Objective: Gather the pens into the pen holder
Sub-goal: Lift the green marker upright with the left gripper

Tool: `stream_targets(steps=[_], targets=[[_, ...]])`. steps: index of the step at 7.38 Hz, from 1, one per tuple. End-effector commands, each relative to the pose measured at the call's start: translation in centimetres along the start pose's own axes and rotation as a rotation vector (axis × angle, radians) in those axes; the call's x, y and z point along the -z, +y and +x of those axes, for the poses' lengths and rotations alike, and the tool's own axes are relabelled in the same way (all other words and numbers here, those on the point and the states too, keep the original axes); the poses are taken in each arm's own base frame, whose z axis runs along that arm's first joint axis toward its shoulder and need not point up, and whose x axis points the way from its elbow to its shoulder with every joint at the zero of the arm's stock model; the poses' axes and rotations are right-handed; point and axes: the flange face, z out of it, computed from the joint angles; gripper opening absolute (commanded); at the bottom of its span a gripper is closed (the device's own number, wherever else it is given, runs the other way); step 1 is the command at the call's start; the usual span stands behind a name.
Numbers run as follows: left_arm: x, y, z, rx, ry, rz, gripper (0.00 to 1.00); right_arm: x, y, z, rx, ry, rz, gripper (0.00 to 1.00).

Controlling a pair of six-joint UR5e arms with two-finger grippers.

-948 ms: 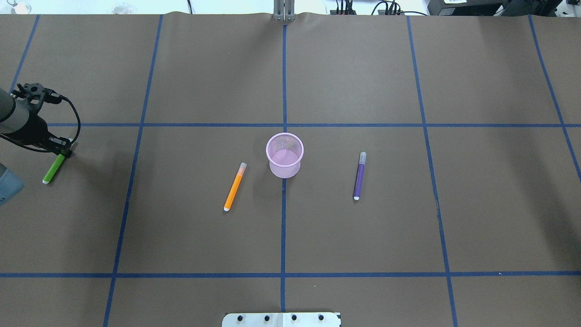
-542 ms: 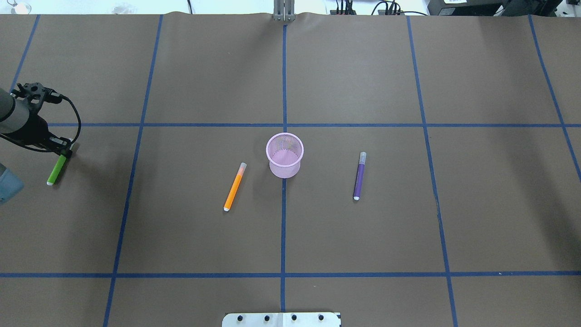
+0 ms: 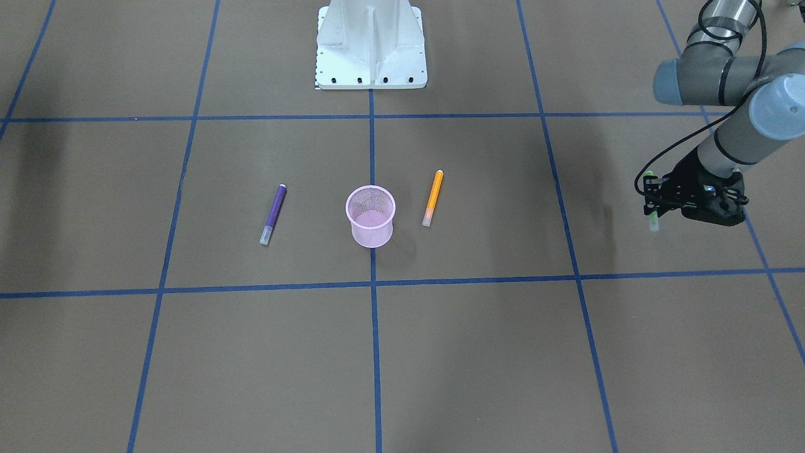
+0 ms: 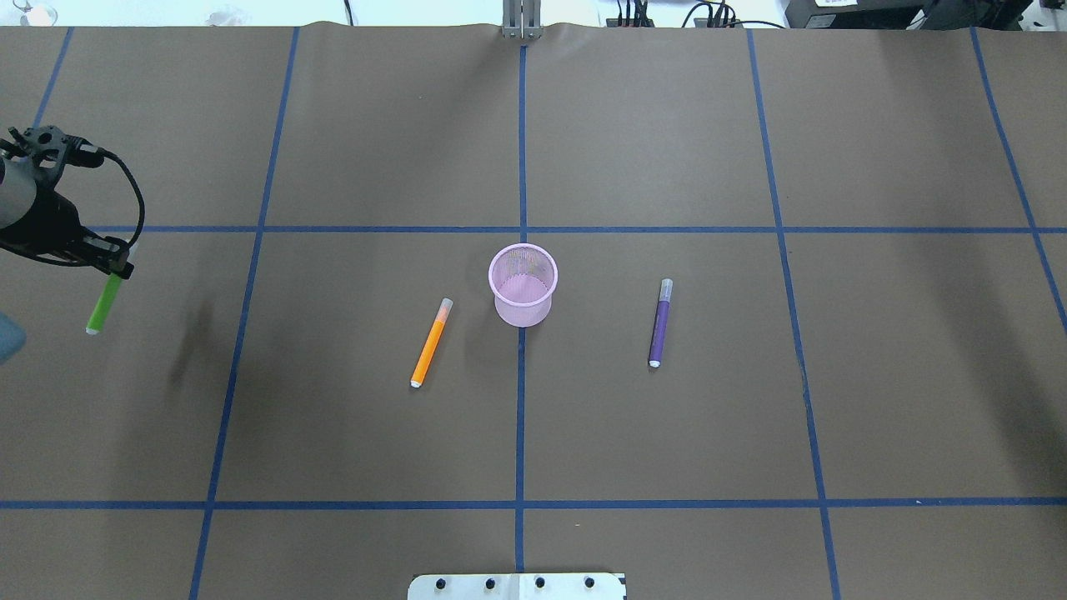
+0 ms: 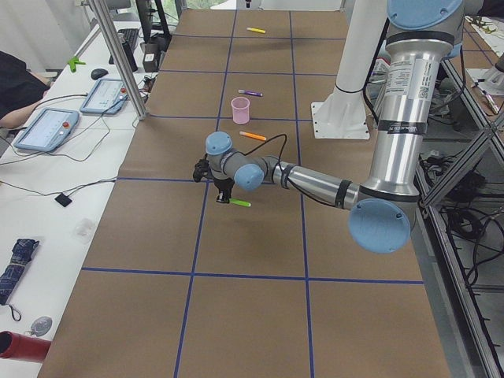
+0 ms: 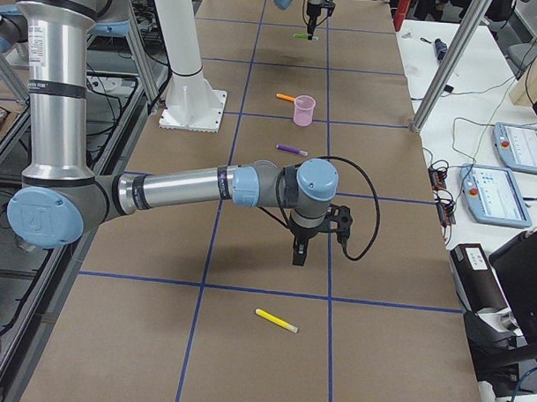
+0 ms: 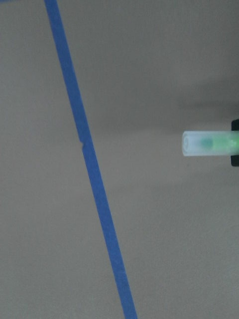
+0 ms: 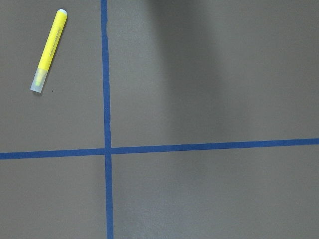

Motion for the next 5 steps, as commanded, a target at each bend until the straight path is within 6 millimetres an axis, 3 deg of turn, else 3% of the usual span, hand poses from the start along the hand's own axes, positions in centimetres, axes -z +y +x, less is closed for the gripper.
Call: stream_targets(steps=[1,3,4,5], targets=[[5.6,-3.6,7.6,0.147,0.07,0.085,0.0,-2.7,0.6,3.1,0.016,0.014,-0.013,0.99],[9.4,-7.4,13.8,0.22,0.091,0.103,0.0,-8.9,-1.2,9.6,0.064,0.012,0.041,0.99],[10.8,-9.2,17.3,0.285,0.113,0.125,0.0,-11.0,-2.2,11.8,0.057,0.013,0.035,0.99],[11.3,-10.8,21.2,0.318,0.113,0.145,0.0,-11.3,-2.9,11.9,0.037,0.013,0.026,0.99]])
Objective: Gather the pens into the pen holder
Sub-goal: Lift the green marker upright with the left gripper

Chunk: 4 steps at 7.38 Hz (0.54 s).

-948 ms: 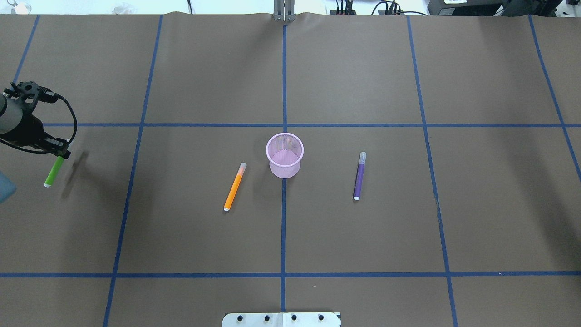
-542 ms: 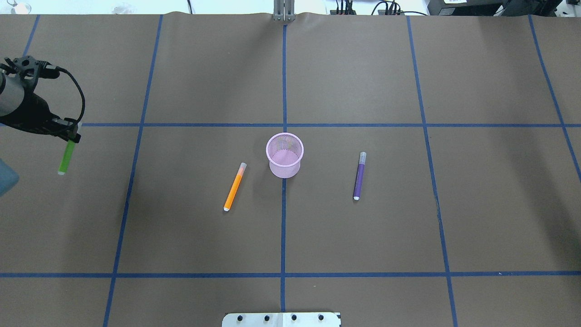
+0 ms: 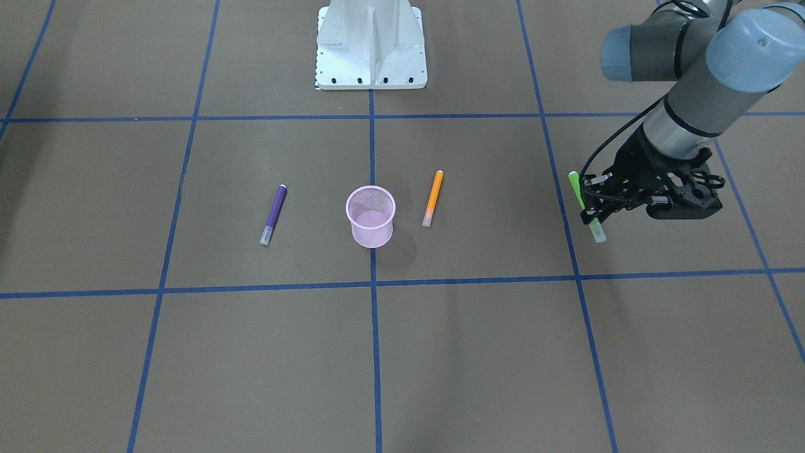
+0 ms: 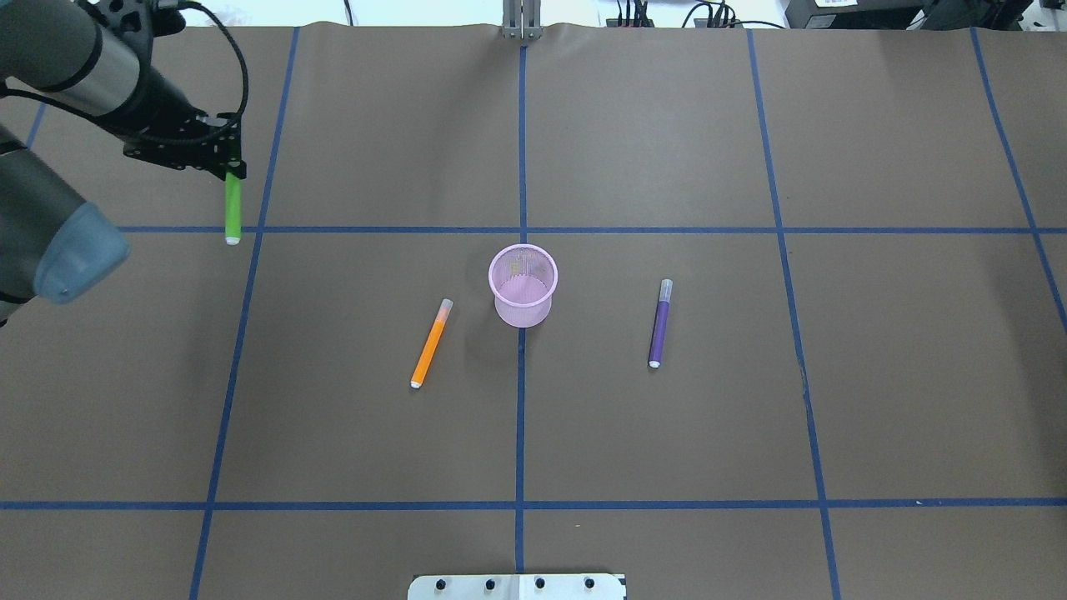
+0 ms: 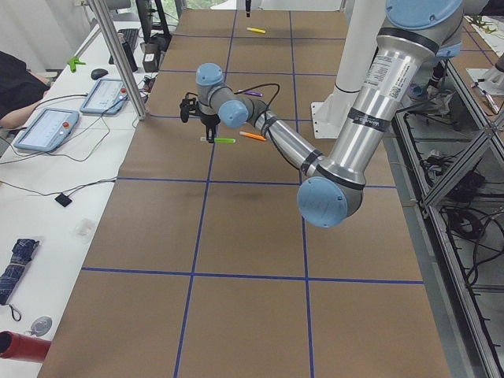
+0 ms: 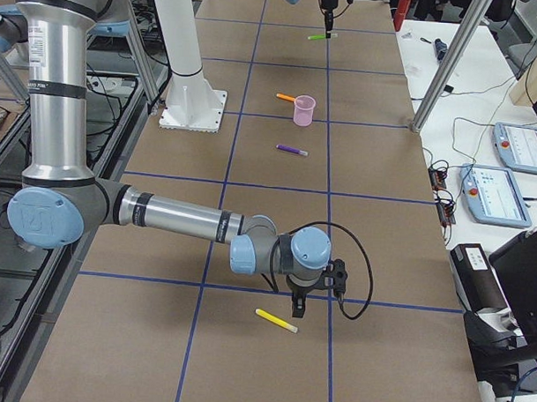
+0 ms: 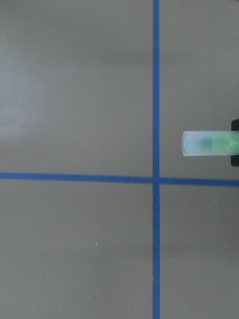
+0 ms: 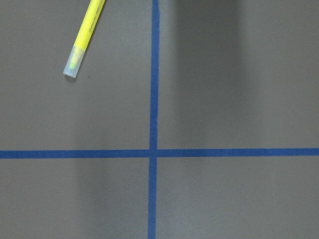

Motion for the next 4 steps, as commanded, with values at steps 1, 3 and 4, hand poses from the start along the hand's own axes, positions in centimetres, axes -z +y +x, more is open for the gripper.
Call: stream_targets(steps=[1,3,4], targets=[[-0.2,-0.1,6.8,0.055,0.001,0.037,0.0,-2.4,-0.4,2.4,-0.062,0.003,-0.021,0.99],[-1.2,0.6,9.1,0.058,0.004,0.032,0.0,-3.5,-1.0,3.2,-0.083,0.007,-0.042,0.99],[-1.3,0.7,9.5,0.06,0.006,0.03,0.0,-4.1,-1.8,3.6,-0.113,0.01,-0.056,0.99]])
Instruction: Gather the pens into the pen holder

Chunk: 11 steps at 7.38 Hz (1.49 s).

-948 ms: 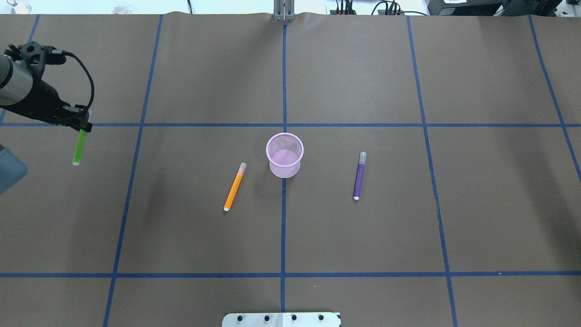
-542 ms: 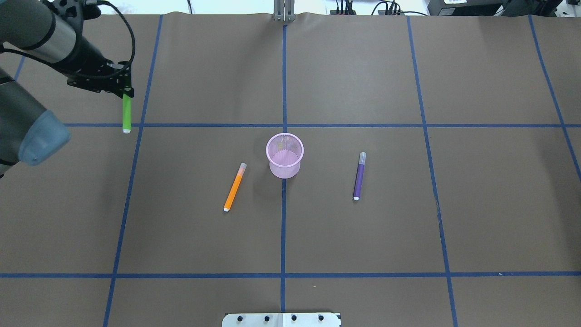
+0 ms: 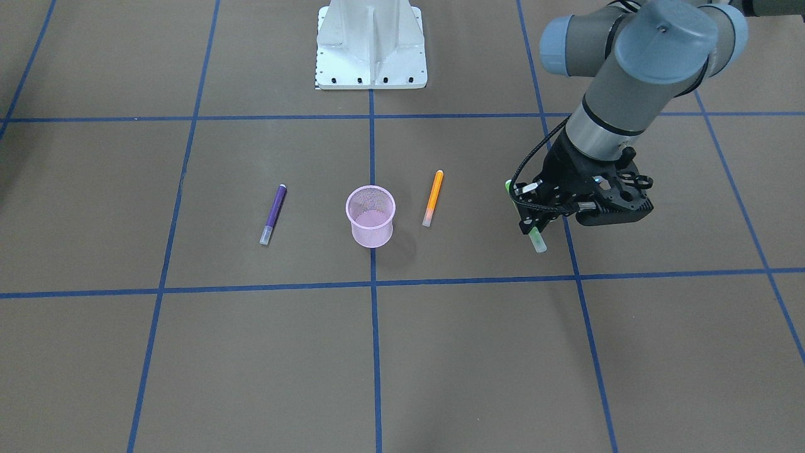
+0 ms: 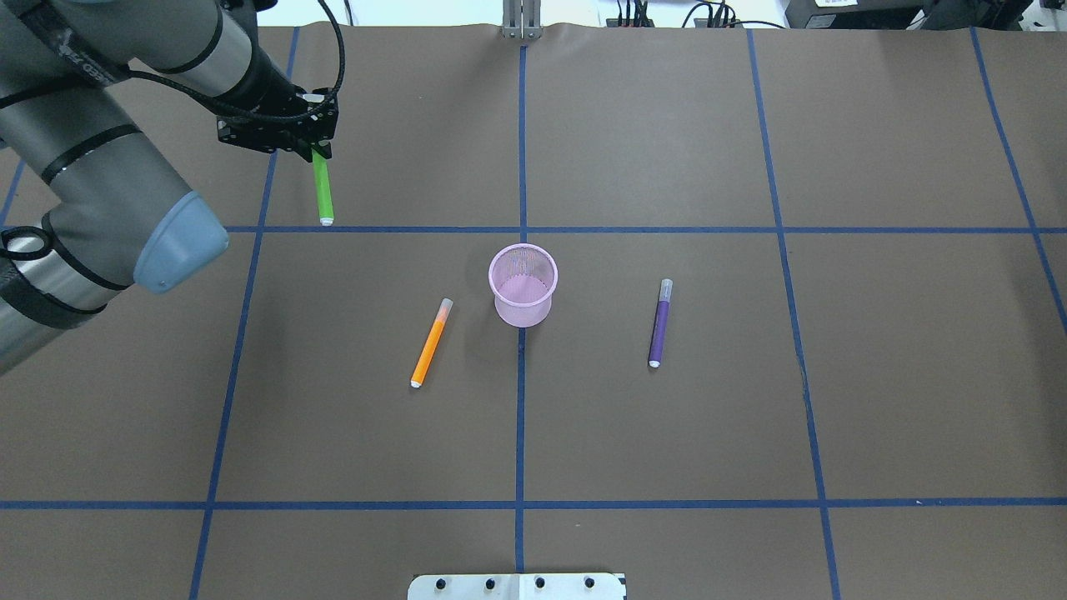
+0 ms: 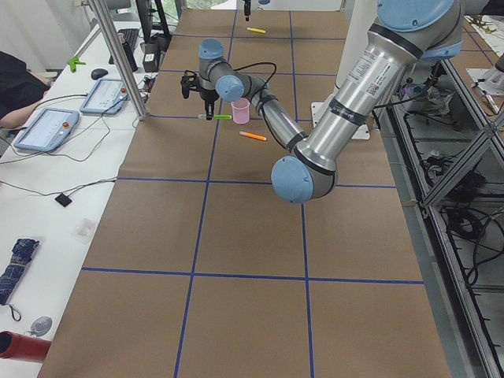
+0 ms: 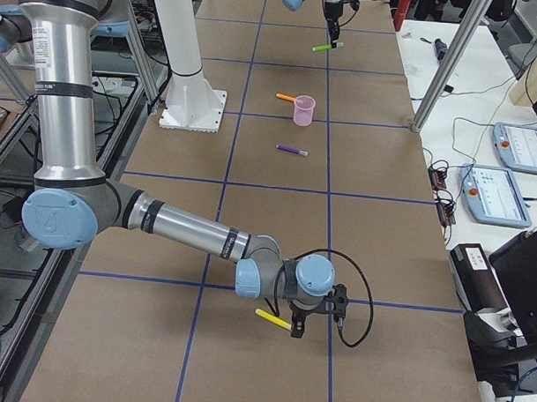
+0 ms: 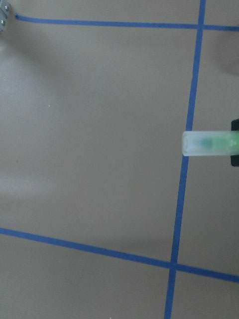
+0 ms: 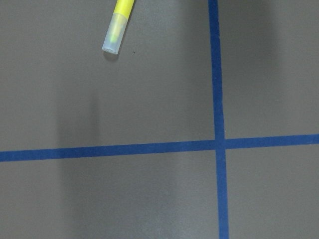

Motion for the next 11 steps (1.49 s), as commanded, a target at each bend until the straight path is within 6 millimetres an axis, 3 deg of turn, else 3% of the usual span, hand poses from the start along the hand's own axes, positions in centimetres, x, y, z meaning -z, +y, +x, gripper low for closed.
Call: stream_targets(steps=[1,4,7,11], targets=[[-0.3,0.4,1.0,0.004,0.004,-0.003,0.0,-1.1,-1.7,-0.2,-0.088,0.007,-0.021,0.99],[-0.3,0.6,1.5,-0.001,0.009,-0.006,0.0,-2.3,-1.3,0.7,-0.057,0.084,0.022,0.99],[-0.4,0.7,1.6,-0.002,0.009,-0.007,0.0,-5.1,-1.1,-1.0,-0.073,0.127,0.003,0.99],[-0.3,0.8,1.7,-0.003,0.01,-0.008,0.0,-6.3,0.6,0.2,-0.091,0.127,-0.028,0.96]])
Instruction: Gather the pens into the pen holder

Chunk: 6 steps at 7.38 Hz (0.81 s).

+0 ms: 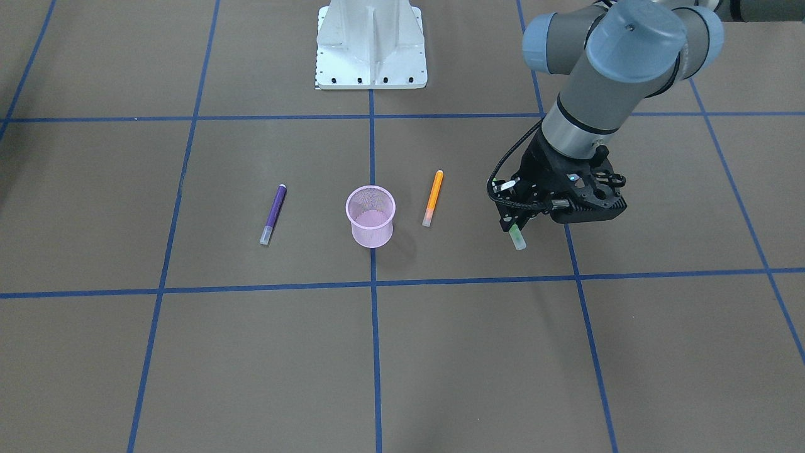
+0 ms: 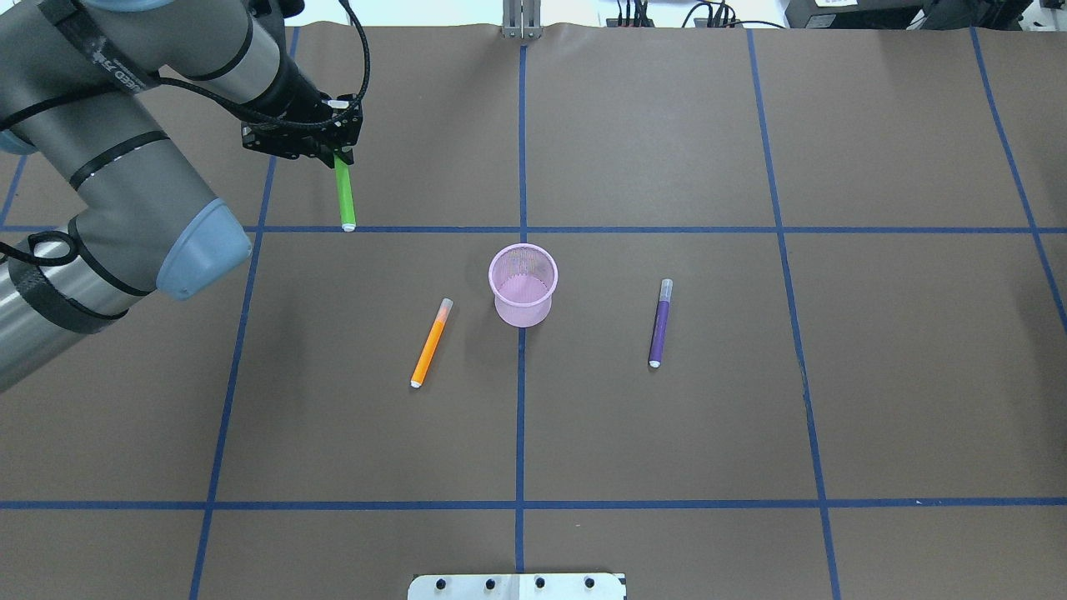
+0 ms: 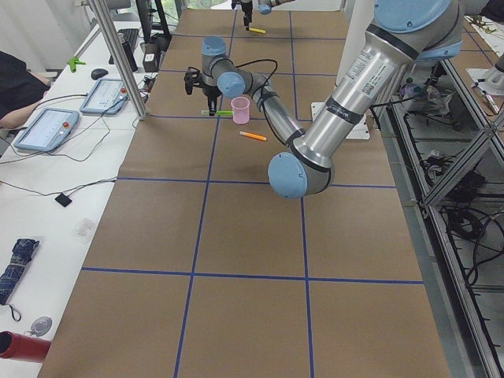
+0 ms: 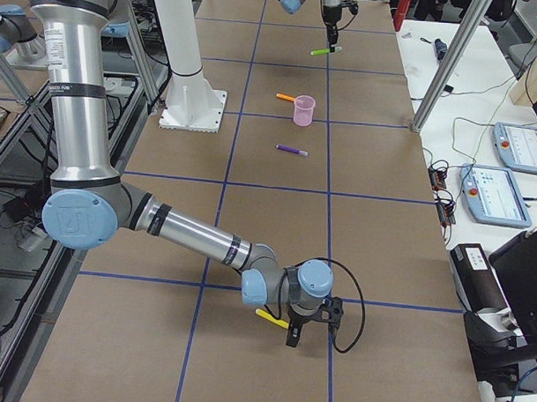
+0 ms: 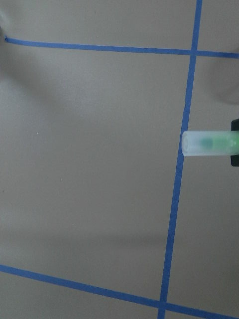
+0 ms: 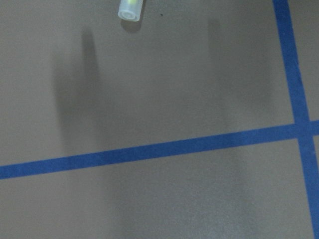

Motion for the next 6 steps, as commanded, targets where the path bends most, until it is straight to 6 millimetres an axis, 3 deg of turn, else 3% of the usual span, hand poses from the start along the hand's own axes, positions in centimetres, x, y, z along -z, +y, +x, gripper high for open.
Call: stream_targets(steps=[1,3,4,5,6], targets=[[-0.01,0.01,0.0,0.0,0.0,-0.001,0.0,-0.49,0.76,0.66,-0.009,0.001,-0.01,0.87],[-0.01,0.01,0.0,-0.001,0.0,-0.001,0.0,-0.55,0.85,0.74,-0.01,0.002,-0.011,0.53],[-0.01,0.01,0.0,-0.001,0.0,-0.001,0.0,-0.59,0.86,0.69,-0.007,0.002,-0.012,0.47],[-0.06,0.01,-0.08,-0.001,-0.001,-0.002,0.0,-0.44,0.79,0.53,-0.005,0.001,-0.009,0.32],[-0.07,-0.02,-0.03,-0.001,-0.001,-0.002,0.0,-0.33,0.75,0.56,-0.004,0.003,-0.006,0.28]])
